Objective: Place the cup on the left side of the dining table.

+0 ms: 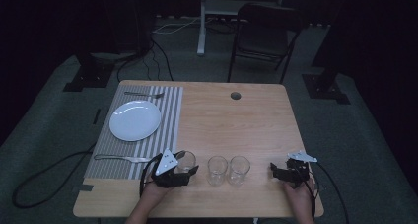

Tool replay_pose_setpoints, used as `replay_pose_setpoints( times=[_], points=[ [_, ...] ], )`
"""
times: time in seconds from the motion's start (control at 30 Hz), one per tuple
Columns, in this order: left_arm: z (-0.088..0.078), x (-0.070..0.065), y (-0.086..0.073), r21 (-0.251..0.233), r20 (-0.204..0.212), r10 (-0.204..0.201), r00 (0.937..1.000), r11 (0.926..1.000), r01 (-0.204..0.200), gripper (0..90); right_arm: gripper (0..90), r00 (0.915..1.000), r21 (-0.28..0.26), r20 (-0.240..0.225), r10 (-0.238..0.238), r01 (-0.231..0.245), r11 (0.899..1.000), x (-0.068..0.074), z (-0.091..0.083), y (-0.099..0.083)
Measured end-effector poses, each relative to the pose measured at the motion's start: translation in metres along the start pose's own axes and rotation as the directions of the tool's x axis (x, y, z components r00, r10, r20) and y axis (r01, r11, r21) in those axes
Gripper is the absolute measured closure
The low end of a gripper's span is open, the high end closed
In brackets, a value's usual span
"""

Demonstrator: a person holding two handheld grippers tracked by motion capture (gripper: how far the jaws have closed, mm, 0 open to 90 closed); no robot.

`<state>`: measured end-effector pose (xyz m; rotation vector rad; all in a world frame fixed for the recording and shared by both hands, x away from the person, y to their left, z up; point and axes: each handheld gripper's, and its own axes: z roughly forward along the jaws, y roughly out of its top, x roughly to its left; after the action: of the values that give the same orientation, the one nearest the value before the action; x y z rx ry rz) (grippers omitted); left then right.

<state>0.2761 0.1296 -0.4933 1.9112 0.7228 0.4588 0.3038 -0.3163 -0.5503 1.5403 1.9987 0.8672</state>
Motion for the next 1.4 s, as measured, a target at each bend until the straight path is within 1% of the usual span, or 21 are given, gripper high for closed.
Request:
replay_pose_setpoints(
  times=[0.03,0.07,0.1,0.27,0.37,0.4,0.47,0.5,0.53,0.57,0.67,0.83,0.93,1.03,1.1,1.17,1.27,1.3,1.33,1.37,1.4],
  points=[
    [-0.001,0.002,0.001,-0.005,-0.014,-0.004,0.9999,1.0000,0.004,29.2,13.5,1.0000,0.000,0.000,0.000,0.000,1.000,0.000,0.000,0.000],
    [-0.002,0.004,0.001,0.001,-0.016,-0.002,0.9999,1.0000,0.002,29.2,13.5,1.0000,0.000,0.000,0.000,0.000,1.000,0.000,0.000,0.000],
    [-0.004,0.006,0.002,-0.003,-0.031,-0.003,0.9995,1.0000,0.003,29.2,13.5,1.0000,0.000,0.000,0.000,0.000,1.000,0.000,0.000,0.000],
    [-0.012,0.017,0.006,-0.004,-0.070,-0.003,0.9976,1.0000,0.002,29.2,13.5,1.0000,0.000,0.000,0.000,0.000,1.000,0.000,0.000,0.000],
    [-0.019,0.024,0.008,-0.024,-0.115,0.005,0.9934,0.9997,-0.007,29.2,13.5,1.0000,0.000,0.000,0.000,0.000,1.000,0.000,0.000,0.000],
    [-0.022,0.027,0.009,-0.032,-0.130,0.001,0.9915,0.9995,-0.005,29.2,13.5,1.0000,0.000,0.000,0.000,0.000,1.000,0.000,0.000,0.000],
    [-0.027,0.036,0.011,-0.046,-0.138,-0.025,0.9901,0.9988,0.018,29.2,13.5,1.0000,0.000,0.000,0.000,0.000,1.000,0.000,0.000,0.000],
    [-0.029,0.040,0.011,-0.049,-0.147,-0.034,0.9885,0.9984,0.027,29.2,13.5,1.0000,0.000,0.000,0.000,0.000,1.000,0.000,0.000,0.000],
    [-0.031,0.043,0.012,-0.043,-0.159,-0.032,0.9868,0.9987,0.026,29.2,13.5,1.0000,0.000,0.000,0.000,0.000,1.000,0.000,0.000,0.000],
    [-0.032,0.046,0.013,-0.041,-0.184,-0.037,0.9823,0.9987,0.030,29.2,13.5,1.0000,0.000,0.000,0.000,0.000,1.000,0.000,0.000,0.000],
    [-0.033,0.055,0.012,-0.038,-0.213,-0.050,0.9757,0.9983,0.043,29.2,13.5,1.0000,0.000,0.000,0.000,0.000,1.000,0.000,0.000,0.000],
    [-0.032,0.069,0.011,-0.031,-0.250,-0.079,0.9650,0.9968,0.073,29.2,13.5,1.0000,0.000,0.000,0.000,0.000,1.000,0.000,0.000,0.000],
    [-0.028,0.074,0.010,-0.020,-0.273,-0.084,0.9585,0.9965,0.082,29.2,13.5,1.0000,0.000,0.001,0.000,0.000,1.000,0.000,0.000,0.000],
    [-0.025,0.082,0.010,-0.015,-0.286,-0.089,0.9541,0.9960,0.088,29.1,13.5,1.0000,0.000,0.001,0.000,0.000,1.000,0.000,0.000,0.000],
    [-0.024,0.084,0.010,-0.011,-0.286,-0.087,0.9543,0.9961,0.088,29.1,13.5,1.0000,0.000,0.000,0.000,0.000,1.000,0.000,0.000,0.000],
    [-0.021,0.091,0.010,-0.009,-0.294,-0.096,0.9510,0.9952,0.098,29.1,13.5,1.0000,0.000,0.001,0.000,0.000,1.000,0.000,0.000,0.000],
    [-0.018,0.096,0.009,0.001,-0.339,-0.113,0.9339,0.9927,0.120,29.1,13.5,1.0000,0.000,0.001,-0.001,0.001,1.000,0.000,0.000,0.000],
    [-0.017,0.098,0.008,0.002,-0.348,-0.122,0.9295,0.9915,0.130,29.1,13.5,1.0000,0.000,0.000,-0.001,0.001,1.000,0.000,0.000,0.000],
    [-0.016,0.100,0.006,0.008,-0.353,-0.119,0.9282,0.9915,0.130,29.1,13.5,1.0000,0.000,0.000,0.000,0.000,1.000,0.000,0.000,0.000],
    [-0.015,0.102,0.004,0.006,-0.360,-0.122,0.9250,0.9910,0.134,29.1,13.6,1.0000,0.000,0.001,0.000,0.000,1.000,0.000,0.000,0.000],
    [-0.015,0.104,0.002,0.007,-0.352,-0.137,0.9260,0.9889,0.149,29.1,13.6,1.0000,0.000,0.001,0.000,0.000,1.000,0.000,0.000,0.000]
  ],
)
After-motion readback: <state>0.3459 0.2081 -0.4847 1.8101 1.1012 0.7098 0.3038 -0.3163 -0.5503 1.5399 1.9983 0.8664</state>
